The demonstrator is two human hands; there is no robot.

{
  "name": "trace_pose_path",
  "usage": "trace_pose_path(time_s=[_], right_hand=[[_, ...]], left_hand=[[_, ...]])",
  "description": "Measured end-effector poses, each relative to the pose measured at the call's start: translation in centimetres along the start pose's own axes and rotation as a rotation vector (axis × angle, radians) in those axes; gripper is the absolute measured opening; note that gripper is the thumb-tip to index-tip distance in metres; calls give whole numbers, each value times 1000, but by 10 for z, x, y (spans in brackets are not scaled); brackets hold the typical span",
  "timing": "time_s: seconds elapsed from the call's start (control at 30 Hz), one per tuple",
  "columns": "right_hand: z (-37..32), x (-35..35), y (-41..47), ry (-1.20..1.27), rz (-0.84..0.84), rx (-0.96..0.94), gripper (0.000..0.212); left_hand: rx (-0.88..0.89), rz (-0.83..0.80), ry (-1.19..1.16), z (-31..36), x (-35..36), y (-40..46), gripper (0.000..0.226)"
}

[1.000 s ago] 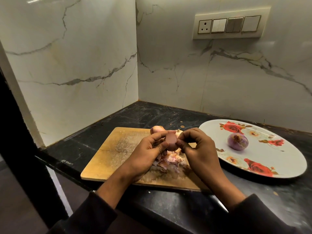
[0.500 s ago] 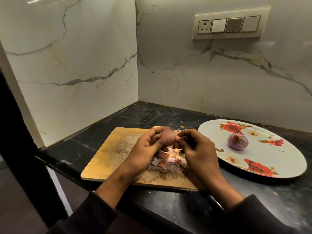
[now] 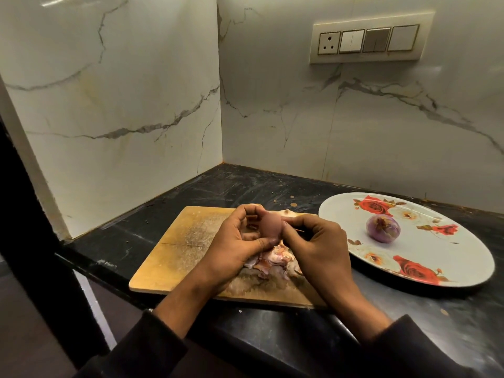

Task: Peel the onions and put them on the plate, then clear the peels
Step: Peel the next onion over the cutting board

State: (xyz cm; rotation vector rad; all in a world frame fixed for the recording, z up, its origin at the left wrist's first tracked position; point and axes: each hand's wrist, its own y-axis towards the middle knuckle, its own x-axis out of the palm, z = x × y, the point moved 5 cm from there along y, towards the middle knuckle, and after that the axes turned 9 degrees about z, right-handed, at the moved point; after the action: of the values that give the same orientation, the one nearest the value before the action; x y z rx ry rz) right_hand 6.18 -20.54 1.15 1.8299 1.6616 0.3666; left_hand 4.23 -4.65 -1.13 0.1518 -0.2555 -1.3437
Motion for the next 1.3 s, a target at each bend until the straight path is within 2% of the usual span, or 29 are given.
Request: trace_pose_path(time_s=[0.2,0.3,0.47,0.7,1.3], right_hand=[[-4,0,0,-97,11,-41,2],[-6,0,0,-131,-1,-47,14],[-6,0,0,-150,3,-43,15],[-13,1,-5,-208,47,-100,26],[-11,2,-8,-210,93,-84,22]], left_hand=[[36,-14,61,3,2,-2,50],[47,-12,76,5,2,-3,48],[52,-15,103,8,4,-4,49],[74,-32,118,6,4,-2,47],[33,-76,89,5,6,-4,48]])
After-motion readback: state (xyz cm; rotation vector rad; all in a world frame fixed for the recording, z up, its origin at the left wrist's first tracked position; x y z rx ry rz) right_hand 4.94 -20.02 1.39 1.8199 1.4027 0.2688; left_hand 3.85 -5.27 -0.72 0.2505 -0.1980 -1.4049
